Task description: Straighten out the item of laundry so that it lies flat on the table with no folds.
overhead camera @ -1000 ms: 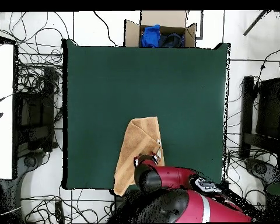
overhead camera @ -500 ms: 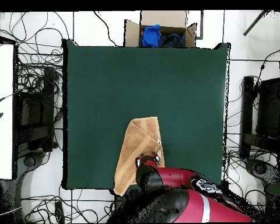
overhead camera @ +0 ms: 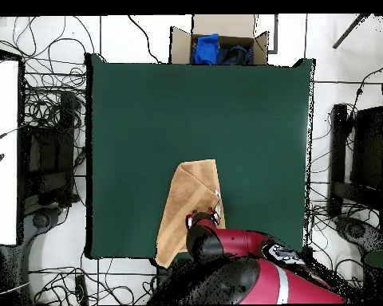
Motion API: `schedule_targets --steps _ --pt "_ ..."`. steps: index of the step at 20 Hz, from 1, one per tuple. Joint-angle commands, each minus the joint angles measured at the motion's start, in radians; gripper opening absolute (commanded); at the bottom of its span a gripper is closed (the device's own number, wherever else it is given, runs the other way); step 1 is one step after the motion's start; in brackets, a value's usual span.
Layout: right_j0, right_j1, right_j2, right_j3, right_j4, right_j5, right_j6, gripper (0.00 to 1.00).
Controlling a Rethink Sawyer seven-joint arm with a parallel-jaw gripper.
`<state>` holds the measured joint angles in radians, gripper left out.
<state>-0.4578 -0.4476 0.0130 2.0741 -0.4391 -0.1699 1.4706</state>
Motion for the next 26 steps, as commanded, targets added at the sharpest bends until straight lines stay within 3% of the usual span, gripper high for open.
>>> schedule_targets --steps 1,26 --pt "-0.001 0.025 0.027 -0.161 -0.021 0.012 0.101 1.00" --pt "-0.016 0.025 0.082 -0.226 -0.015 0.102 0.068 1.00"
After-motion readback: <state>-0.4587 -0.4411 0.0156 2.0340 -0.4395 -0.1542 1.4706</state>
